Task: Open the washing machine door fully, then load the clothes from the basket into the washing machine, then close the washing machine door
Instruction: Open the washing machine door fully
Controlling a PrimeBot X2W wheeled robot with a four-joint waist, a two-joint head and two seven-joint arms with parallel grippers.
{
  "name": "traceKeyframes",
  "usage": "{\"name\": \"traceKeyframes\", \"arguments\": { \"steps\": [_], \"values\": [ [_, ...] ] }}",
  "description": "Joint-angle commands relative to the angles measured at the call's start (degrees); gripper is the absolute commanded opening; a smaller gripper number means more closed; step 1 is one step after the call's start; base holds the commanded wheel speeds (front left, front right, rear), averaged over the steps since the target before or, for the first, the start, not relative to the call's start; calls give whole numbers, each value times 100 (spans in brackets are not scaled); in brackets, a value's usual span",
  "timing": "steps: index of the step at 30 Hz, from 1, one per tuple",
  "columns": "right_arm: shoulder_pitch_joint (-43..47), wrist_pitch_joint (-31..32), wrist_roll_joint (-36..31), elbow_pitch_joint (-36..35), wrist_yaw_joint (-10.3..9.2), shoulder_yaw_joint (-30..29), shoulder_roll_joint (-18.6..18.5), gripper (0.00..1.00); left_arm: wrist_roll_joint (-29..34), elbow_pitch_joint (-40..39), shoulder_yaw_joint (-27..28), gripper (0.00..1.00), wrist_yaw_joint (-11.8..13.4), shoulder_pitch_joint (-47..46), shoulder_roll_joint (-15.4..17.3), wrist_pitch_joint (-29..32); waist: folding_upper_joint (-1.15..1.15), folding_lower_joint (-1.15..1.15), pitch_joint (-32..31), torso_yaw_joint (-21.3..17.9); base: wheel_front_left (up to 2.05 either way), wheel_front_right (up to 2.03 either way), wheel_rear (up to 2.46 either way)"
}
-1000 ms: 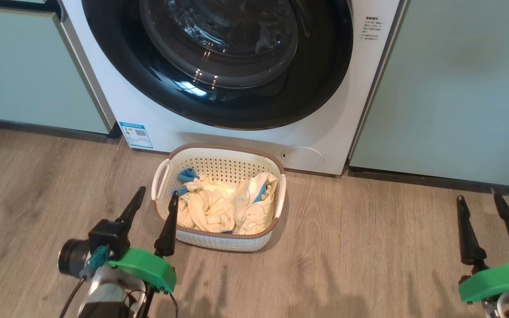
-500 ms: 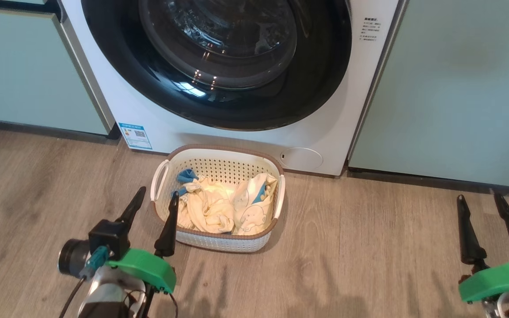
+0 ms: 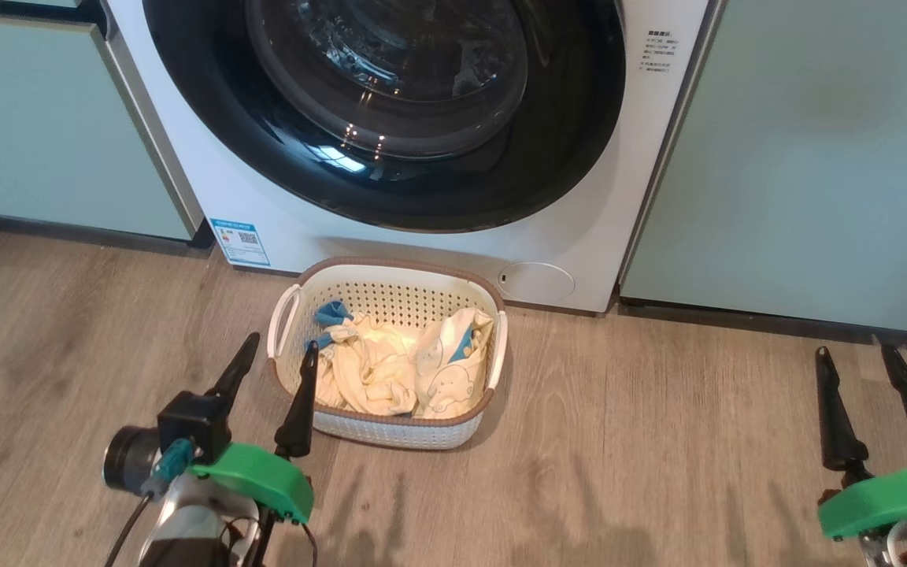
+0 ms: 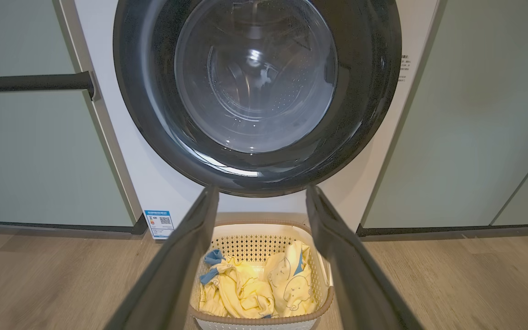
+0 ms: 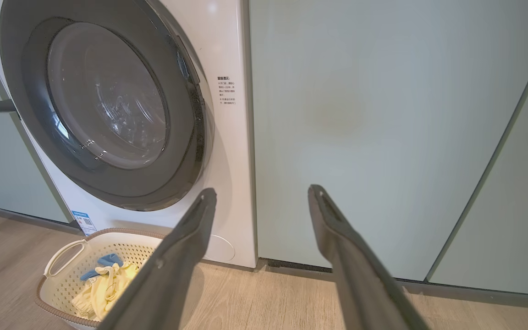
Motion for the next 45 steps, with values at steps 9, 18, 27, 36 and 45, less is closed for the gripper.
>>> {"name": "traceKeyframes", "arguments": {
  "steps": [9,18,27,36,45],
  "values": [
    [-317,-79,67,-217,-19,83,-75,100,70,-238,246,100,14,-243,67,-36,0,0,44,12,0,0,0],
    [-403,-79,131,-198,-19,97,-75,0,77,-355,247,100,12,-324,59,-36,0,0,267,10,0,0,0],
    [-664,-79,321,-83,-19,-25,-75,0,74,-429,145,100,-10,-629,43,-36,0,0,723,134,0,0,0],
    [-1355,-36,1823,410,-19,-129,-75,0,99,-470,2,100,-47,-1008,35,-36,0,0,1252,321,0,0,0],
    [-2385,861,4279,689,-19,-162,-77,0,38,-496,-205,100,-72,-1330,8,-36,0,0,1713,554,0,0,0]
  ]
}}
